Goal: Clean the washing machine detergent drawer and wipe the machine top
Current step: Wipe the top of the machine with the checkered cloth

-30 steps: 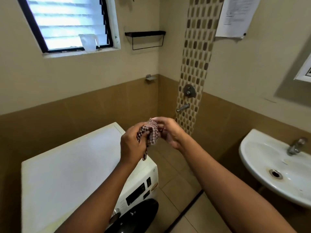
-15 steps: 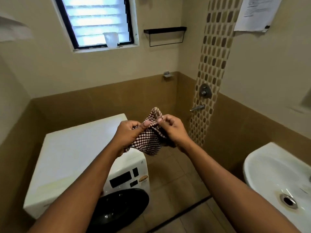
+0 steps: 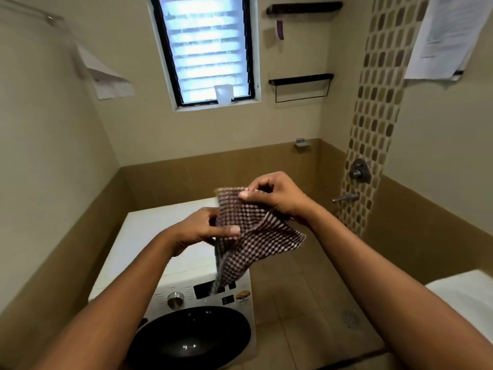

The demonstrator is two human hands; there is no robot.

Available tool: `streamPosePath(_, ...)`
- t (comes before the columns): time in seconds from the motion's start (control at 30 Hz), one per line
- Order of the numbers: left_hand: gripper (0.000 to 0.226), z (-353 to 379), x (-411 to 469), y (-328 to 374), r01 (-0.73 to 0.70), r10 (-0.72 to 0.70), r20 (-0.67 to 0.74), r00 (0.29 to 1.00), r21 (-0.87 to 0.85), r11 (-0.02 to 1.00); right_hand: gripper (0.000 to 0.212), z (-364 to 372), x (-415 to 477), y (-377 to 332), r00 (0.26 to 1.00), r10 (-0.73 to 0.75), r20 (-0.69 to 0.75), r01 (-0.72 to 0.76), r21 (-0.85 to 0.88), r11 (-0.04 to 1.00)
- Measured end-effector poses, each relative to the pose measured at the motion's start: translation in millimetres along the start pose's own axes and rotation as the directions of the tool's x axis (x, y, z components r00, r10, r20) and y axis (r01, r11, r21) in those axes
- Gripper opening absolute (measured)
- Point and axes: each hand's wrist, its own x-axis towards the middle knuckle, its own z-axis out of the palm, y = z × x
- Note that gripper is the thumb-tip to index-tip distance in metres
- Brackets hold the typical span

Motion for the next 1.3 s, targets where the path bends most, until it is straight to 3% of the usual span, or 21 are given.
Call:
streamPosePath(0.13, 0.034, 21, 1, 9, -0.203, 0.182, -0.341, 0.923, -0.028, 0.979, 0.021, 10, 7, -12, 0.992, -0.052, 0.112, 0.088, -0.348, 0.933)
streamPosePath(0.23, 0.027, 13, -3, 5, -0.212, 0.178, -0.484, 0.857, -0.016, 0.977, 0.019, 4, 10, -11, 0.995, -0.035, 0.091, 0.072, -0.449, 0.890)
streamPosePath(0.37, 0.011, -4, -11, 7, -0.171, 0.181, -0.478, 0.860, 0.065, 0.983, 0.024, -6, 3, 2, 0.985, 0.084, 0.154, 0.015, -0.551, 0.834)
streamPosePath(0.53, 0.011, -25, -25, 4, -0.134, 0.180, -0.445, 0.877, 0.134, 0.982, 0.012, -11, -6, 19, 0.974, 0.172, 0.150, -0.055, -0.577, 0.815)
streamPosePath(0.63, 0.021, -46, -47, -9, -0.093, 0.133, -0.357, 0.925, 0.129, 0.987, 0.014, -6, -12, 20, 0.976, 0.164, 0.145, -0.096, -0.389, 0.916)
streamPosePath(0.73, 0.027, -69, -72, -19, -0.113, 0.109, -0.288, 0.951, 0.002, 0.994, 0.036, 15, -13, 11, 0.965, 0.175, 0.196, -0.164, -0.069, 0.984)
streamPosePath(0.8, 0.022, -75, -85, -25, -0.232, 0.137, -0.372, 0.918, -0.224, 0.947, 0.039, 32, -9, 0, 0.958, 0.154, 0.240, -0.180, 0.092, 0.979)
streamPosePath(0.87, 0.026, -73, -94, -41, -0.342, 0.122, -0.419, 0.900, -0.504, 0.793, 0.026, 51, -3, -15, 0.961, 0.158, 0.225, -0.217, 0.268, 0.939)
streamPosePath(0.93, 0.052, -58, -100, -70, -0.242, 0.047, -0.300, 0.953, -0.659, 0.712, 0.028, 66, 3, -25, 0.966, 0.195, 0.167, -0.246, 0.385, 0.889)
streamPosePath(1.0, 0.055, -41, -108, -94, -0.054, -0.076, -0.177, 0.981, -0.632, 0.773, 0.027, 76, 9, -26, 0.963, 0.246, 0.111, -0.270, 0.446, 0.853)
streamPosePath(1.07, 0.035, -33, -107, -112, -0.037, -0.133, -0.226, 0.965, -0.619, 0.784, 0.027, 87, 7, -15, 0.935, 0.341, 0.096, -0.335, 0.551, 0.764)
streamPosePath(1.1, 0.031, -33, -106, -117, -0.059, -0.153, -0.263, 0.953, -0.651, 0.757, 0.036, 95, 1, -7, 0.922, 0.367, 0.120, -0.351, 0.657, 0.668)
streamPosePath(1.2, 0.030, -35, -106, -129, -0.142, -0.201, -0.325, 0.924, -0.780, 0.609, 0.079, 134, -25, 41, 0.915, 0.362, 0.180, -0.306, 0.893, 0.331)
streamPosePath(1.27, 0.029, -39, -107, -142, -0.114, -0.268, -0.332, 0.904, -0.793, 0.598, 0.076, 160, -43, 70, 0.880, 0.413, 0.236, -0.367, 0.889, 0.273)
streamPosePath(1.3, 0.028, -43, -108, -151, -0.072, -0.316, -0.344, 0.884, -0.769, 0.635, 0.066, 172, -48, 79, 0.840, 0.482, 0.250, -0.428, 0.851, 0.303)
